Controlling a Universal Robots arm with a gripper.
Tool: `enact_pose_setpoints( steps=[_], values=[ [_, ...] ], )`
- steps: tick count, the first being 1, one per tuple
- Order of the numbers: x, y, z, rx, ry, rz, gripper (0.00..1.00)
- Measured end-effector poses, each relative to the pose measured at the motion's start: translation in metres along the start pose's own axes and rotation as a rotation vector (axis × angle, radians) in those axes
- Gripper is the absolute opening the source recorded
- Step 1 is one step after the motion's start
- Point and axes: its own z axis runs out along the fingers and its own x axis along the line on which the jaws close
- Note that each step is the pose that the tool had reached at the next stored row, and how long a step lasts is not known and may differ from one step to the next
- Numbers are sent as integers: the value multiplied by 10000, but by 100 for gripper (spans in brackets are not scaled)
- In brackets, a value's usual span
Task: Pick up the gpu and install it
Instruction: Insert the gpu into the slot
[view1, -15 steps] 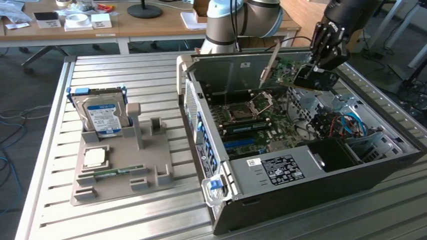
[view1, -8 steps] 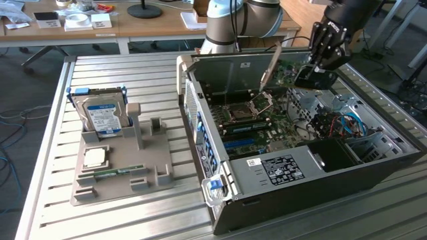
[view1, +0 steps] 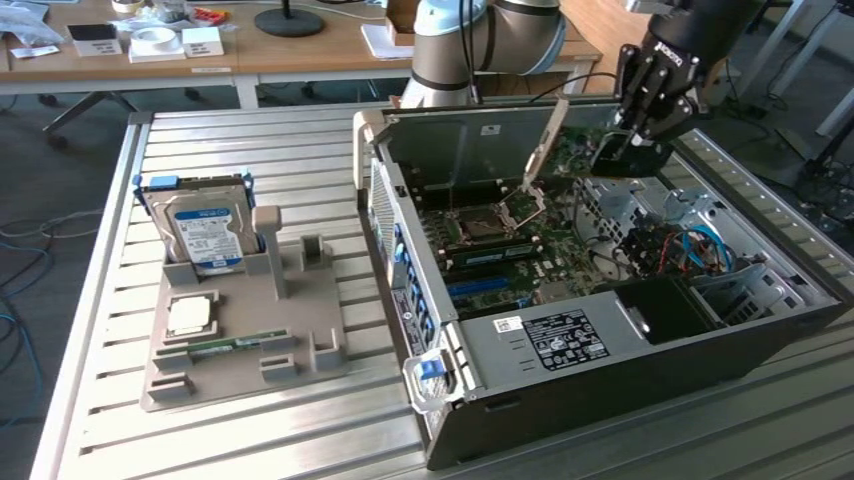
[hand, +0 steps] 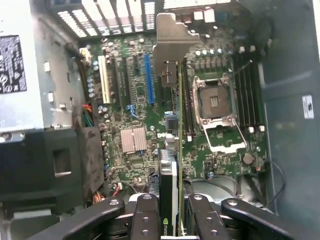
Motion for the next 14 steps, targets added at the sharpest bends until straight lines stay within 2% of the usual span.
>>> enact_pose_setpoints(
  steps=[5,9,10,14],
  values=[
    [0,0,0,-11,50,-737,27],
    [-3,0,0,-11,60,-857,27],
    [-7,2,4,19,57,-858,27],
    [-16,21,32,332,33,-877,27]
  ],
)
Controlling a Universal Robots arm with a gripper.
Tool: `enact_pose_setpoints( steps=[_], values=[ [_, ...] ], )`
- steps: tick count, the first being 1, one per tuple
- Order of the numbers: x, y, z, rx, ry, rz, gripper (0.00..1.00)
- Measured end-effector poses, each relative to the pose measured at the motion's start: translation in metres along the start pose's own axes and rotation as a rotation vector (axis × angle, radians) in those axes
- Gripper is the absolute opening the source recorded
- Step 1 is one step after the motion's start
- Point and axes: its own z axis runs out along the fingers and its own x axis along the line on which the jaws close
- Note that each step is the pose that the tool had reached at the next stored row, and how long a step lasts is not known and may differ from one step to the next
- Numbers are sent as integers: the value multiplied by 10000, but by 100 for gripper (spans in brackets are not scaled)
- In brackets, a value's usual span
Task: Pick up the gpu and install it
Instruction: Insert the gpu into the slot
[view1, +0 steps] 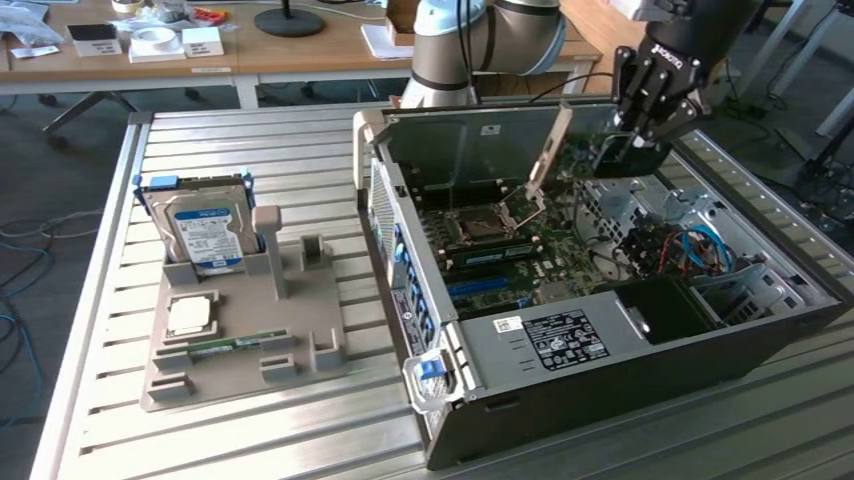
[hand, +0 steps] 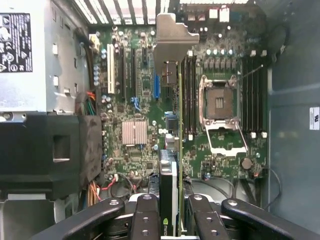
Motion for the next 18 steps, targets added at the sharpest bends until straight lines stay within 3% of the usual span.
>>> enact_pose_setpoints(
  steps=[2,3,10,15,18],
  values=[
    [-2,14,14,143,0,-17,27],
    [-2,19,20,178,-2,-25,27],
    [-3,29,28,182,-2,-25,27],
    [2,140,75,260,-4,-27,27],
    [4,183,88,273,-4,-27,27]
  ],
)
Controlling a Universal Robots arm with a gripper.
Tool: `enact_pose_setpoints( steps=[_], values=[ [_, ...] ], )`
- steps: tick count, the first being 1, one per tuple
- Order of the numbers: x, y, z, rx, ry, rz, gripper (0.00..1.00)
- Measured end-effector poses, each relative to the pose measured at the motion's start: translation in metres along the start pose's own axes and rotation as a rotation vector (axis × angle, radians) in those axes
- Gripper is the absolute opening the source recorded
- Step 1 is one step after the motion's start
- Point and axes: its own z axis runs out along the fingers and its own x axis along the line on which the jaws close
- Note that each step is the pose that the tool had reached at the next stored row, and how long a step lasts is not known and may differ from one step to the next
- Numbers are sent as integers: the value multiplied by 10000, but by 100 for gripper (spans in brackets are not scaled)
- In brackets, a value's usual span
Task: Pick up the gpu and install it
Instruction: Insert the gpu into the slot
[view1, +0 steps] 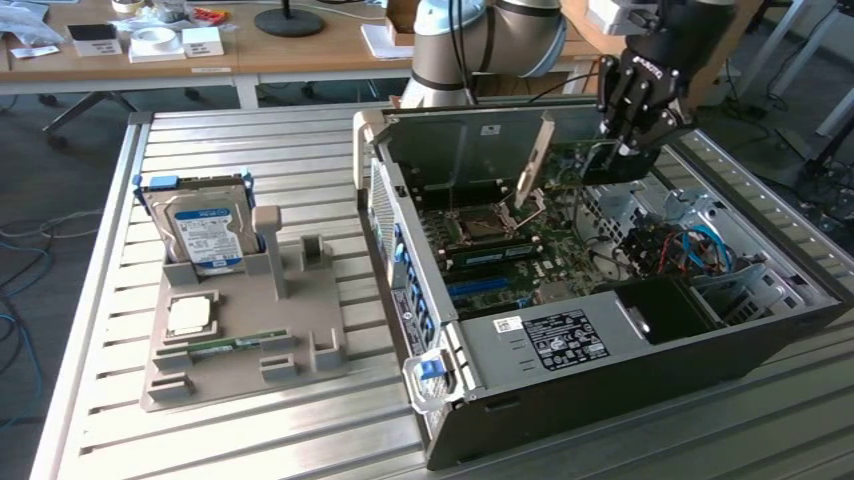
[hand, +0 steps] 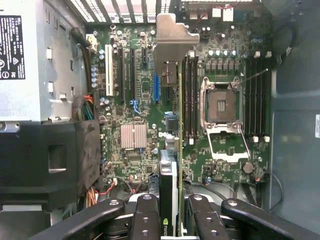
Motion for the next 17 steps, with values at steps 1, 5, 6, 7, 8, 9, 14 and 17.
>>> enact_pose_setpoints(
  steps=[1,5,6,7,8,9,14,17],
  values=[
    [0,0,3,0,1,-1,27],
    [1,8,62,0,0,0,27],
    [1,10,73,0,0,0,27],
    [1,10,77,0,1,-1,27],
    [1,10,77,0,3,-2,27],
    [1,11,77,0,2,-2,27],
    [1,11,78,0,0,-1,27],
    [1,11,78,0,0,-1,27]
  ],
)
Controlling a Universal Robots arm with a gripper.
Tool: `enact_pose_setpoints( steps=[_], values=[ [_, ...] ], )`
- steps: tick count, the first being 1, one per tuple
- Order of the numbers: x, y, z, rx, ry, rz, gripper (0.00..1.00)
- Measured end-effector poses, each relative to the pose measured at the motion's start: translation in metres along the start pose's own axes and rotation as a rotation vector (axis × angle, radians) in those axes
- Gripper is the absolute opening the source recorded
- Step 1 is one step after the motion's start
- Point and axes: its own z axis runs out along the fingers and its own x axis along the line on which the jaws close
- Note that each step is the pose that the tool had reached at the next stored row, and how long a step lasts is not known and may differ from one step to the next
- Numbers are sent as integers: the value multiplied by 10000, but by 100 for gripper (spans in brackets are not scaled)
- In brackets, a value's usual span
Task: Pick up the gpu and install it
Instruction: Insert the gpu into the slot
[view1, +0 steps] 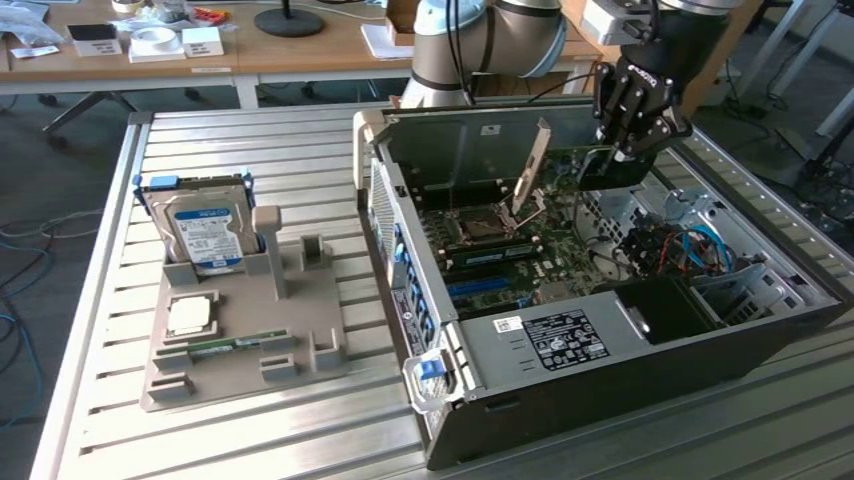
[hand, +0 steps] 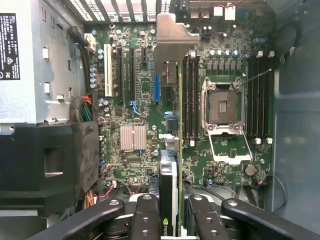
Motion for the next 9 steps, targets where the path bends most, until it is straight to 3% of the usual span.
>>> enact_pose_setpoints(
  steps=[9],
  values=[
    [1,14,62,1,-1,0,27]
  ],
)
